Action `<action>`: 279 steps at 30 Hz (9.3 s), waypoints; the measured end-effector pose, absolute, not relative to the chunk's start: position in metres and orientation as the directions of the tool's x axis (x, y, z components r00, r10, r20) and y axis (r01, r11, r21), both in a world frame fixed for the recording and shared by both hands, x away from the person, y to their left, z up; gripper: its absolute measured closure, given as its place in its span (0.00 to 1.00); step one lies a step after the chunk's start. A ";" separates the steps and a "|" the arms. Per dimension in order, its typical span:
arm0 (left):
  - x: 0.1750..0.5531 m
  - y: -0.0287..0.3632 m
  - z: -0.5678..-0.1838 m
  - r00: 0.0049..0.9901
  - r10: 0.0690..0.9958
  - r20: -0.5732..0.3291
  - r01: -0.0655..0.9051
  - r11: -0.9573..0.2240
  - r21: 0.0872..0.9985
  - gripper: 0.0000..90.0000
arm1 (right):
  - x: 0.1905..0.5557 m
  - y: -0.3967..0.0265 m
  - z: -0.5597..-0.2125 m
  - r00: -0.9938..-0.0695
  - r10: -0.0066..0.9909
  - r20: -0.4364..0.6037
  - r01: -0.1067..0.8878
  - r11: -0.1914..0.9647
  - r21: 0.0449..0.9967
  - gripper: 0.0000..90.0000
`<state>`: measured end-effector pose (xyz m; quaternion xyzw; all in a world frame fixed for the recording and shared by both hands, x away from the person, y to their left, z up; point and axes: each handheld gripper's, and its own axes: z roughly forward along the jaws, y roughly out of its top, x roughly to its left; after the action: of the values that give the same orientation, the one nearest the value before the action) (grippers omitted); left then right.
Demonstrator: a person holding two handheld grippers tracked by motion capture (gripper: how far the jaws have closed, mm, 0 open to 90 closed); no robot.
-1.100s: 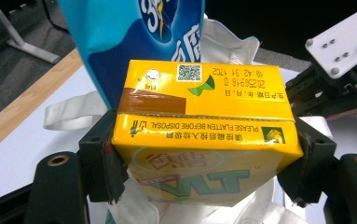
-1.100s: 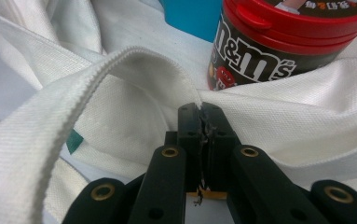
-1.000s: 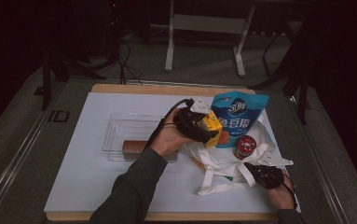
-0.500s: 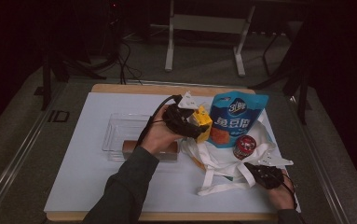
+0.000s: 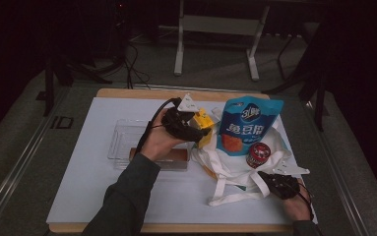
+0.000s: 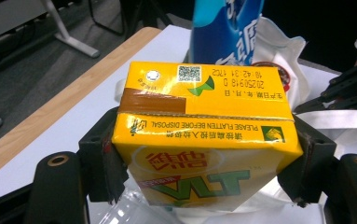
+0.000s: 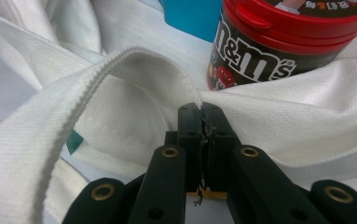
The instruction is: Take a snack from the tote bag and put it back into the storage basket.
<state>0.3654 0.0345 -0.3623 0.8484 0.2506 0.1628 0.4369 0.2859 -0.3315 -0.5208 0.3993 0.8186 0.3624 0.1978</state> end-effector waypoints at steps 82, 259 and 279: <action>0.364 0.173 -0.423 0.417 0.908 0.031 0.501 -0.258 0.826 0.31 | 0.285 -0.331 -0.521 -0.597 0.801 -0.032 0.514 0.413 0.752 0.97; 0.287 0.121 -0.462 0.761 0.647 -0.044 0.346 -0.348 0.871 0.21 | 0.288 -0.337 -0.522 -0.507 0.862 -0.009 0.554 0.333 0.763 0.49; 0.284 0.106 -0.481 0.800 0.599 -0.018 0.323 -0.406 0.855 0.44 | 0.285 -0.337 -0.510 -0.502 0.865 -0.009 0.569 0.339 0.749 0.51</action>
<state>0.2840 0.1065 -0.4805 0.8254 0.2792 0.1476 0.4679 0.2853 -0.3368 -0.5102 0.4531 0.7912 0.3538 0.2085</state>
